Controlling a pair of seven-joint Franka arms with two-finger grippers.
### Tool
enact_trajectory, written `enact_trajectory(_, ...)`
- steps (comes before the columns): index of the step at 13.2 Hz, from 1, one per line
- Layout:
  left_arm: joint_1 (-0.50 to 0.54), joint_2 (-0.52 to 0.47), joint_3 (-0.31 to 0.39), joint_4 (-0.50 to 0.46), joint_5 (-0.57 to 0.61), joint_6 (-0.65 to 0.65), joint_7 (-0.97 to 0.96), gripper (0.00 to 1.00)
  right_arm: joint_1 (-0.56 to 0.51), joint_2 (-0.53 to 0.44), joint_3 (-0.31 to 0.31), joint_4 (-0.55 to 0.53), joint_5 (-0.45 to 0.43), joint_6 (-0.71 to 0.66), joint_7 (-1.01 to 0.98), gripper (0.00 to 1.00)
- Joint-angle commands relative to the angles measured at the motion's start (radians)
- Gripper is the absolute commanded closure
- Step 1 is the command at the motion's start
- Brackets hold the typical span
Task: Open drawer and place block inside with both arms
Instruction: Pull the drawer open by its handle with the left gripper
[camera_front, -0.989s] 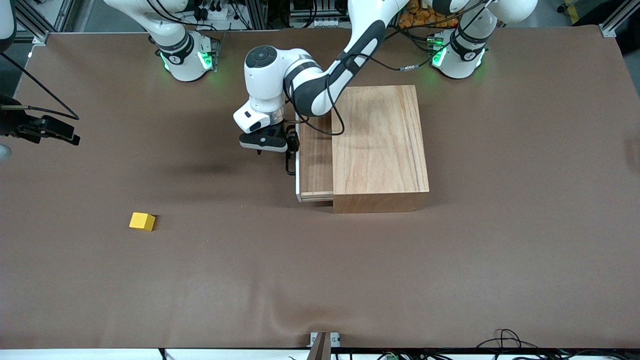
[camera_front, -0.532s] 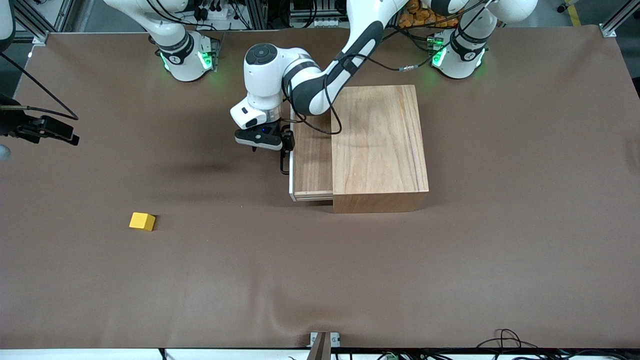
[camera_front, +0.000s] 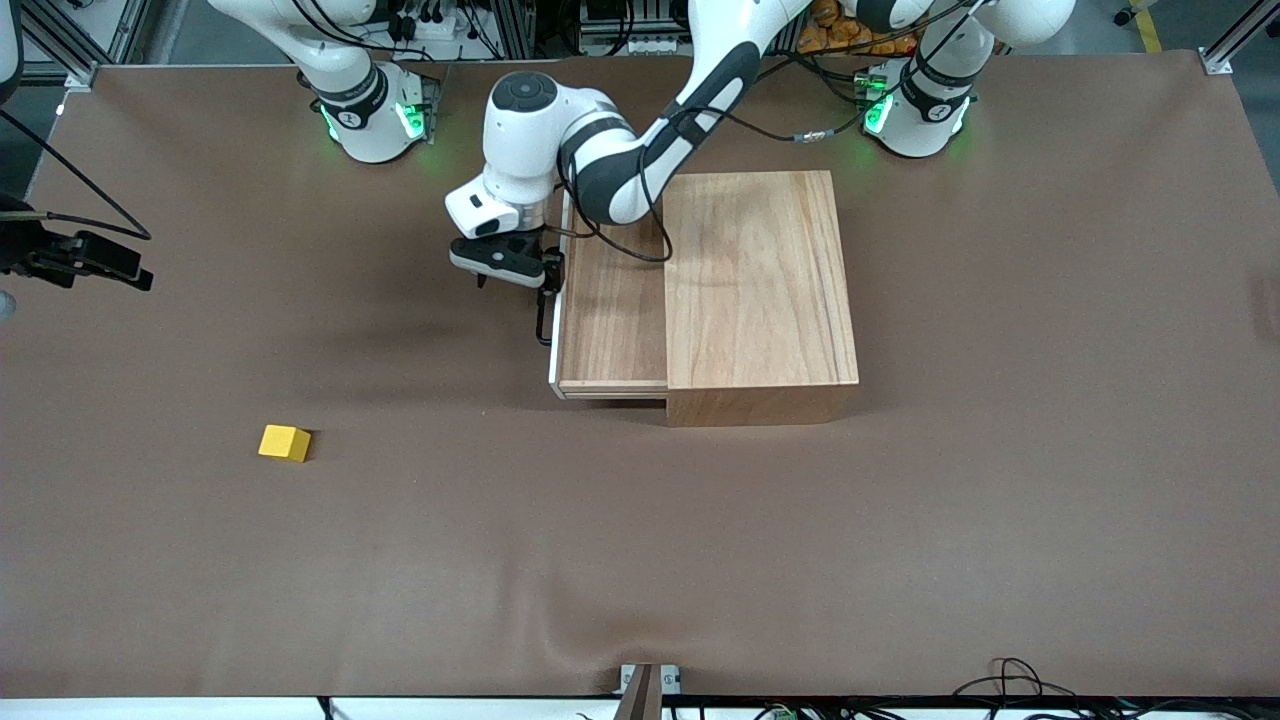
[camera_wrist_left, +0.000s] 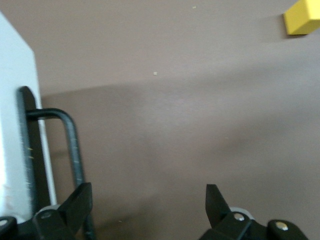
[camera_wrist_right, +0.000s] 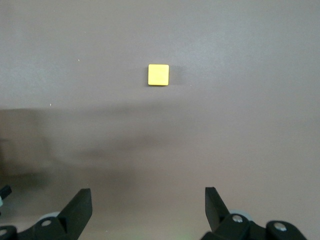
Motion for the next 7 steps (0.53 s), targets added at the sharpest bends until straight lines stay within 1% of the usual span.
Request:
enact_trajectory(1,0.009,-0.027,0.001,0.018,-0.008,-0.068,0.009,0.00,-0.017,0.008,0.012,0.017,-0.016,-0.005,-0.017,0.00)
enact_trajectory(2,0.011,-0.033,0.004,0.017,-0.010,-0.102,0.006,0.00,-0.017,0.008,0.012,0.017,-0.016,-0.005,-0.017,0.00)
enact_trajectory(4,0.037,-0.100,0.018,0.018,-0.010,-0.239,0.009,0.00,-0.019,0.008,0.012,0.017,-0.016,-0.005,-0.019,0.00)
enact_trajectory(5,0.069,-0.157,0.018,0.014,-0.008,-0.331,0.009,0.00,-0.021,0.008,0.012,0.017,-0.016,-0.005,-0.019,0.00)
enact_trajectory(7,0.165,-0.270,0.016,0.014,-0.010,-0.615,0.012,0.00,-0.022,0.010,0.012,0.018,-0.016,-0.005,-0.019,0.00)
